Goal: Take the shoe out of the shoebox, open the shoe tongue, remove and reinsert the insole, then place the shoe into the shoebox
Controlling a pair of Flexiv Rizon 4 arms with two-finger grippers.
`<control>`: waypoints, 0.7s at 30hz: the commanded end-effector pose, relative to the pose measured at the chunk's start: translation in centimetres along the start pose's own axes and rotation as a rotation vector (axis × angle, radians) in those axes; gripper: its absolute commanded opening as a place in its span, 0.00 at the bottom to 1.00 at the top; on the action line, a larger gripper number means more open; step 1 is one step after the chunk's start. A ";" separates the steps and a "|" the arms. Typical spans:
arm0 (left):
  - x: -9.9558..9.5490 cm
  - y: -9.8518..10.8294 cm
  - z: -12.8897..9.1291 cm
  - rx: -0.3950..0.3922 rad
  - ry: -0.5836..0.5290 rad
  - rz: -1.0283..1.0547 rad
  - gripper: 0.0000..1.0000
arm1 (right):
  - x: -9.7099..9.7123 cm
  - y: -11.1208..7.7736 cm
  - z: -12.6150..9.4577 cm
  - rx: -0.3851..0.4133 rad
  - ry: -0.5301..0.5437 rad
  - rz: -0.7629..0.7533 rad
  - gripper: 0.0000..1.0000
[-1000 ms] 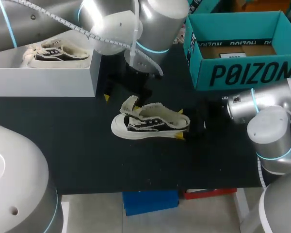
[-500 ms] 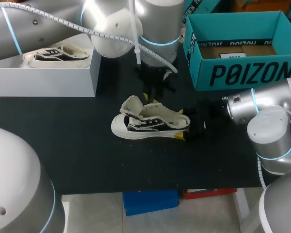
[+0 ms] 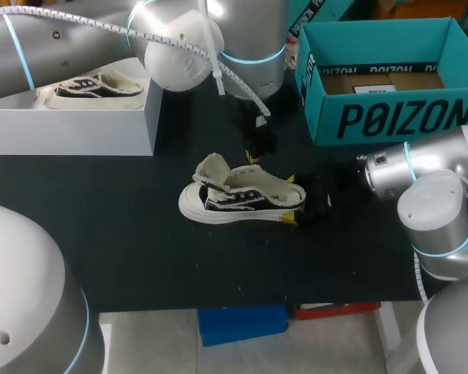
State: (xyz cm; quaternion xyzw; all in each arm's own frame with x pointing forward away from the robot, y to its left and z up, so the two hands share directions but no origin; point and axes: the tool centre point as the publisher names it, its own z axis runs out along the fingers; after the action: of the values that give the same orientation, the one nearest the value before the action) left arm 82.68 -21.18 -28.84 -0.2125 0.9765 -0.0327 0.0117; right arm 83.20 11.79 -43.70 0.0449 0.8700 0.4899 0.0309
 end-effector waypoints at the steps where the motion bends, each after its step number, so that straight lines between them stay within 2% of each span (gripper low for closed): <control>1: -0.4 0.4 0.7 0.091 0.221 0.723 0.00 | -0.1 0.0 0.1 0.001 -0.001 0.002 0.00; 4: -1.1 -0.2 0.8 0.105 0.306 0.790 0.00 | -0.1 0.0 0.1 0.001 -0.001 0.002 0.00; 5: -1.2 -0.4 1.0 0.098 0.298 0.806 0.00 | -0.1 0.0 0.1 0.001 -0.001 0.002 0.00; 10: -2.2 -1.6 2.7 0.086 0.444 0.830 0.00 | -0.1 0.0 0.1 0.001 -0.001 0.002 0.00; 14: -1.8 -2.2 4.6 0.052 0.539 0.850 0.00 | -0.1 0.0 0.1 0.001 -0.001 0.002 0.00; 17: -1.4 -2.3 5.9 0.012 0.550 0.842 0.00 | -0.1 0.0 0.1 0.001 -0.001 0.002 0.00; 21: -1.0 -1.9 6.6 -0.004 0.563 0.821 0.00 | -0.1 0.0 0.1 0.001 -0.001 0.002 0.00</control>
State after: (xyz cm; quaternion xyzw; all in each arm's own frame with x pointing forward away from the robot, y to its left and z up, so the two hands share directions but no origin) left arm 83.95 -22.49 -34.28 0.1053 0.9848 -0.0887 -0.1056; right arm 83.20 11.79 -43.70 0.0449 0.8700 0.4900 0.0309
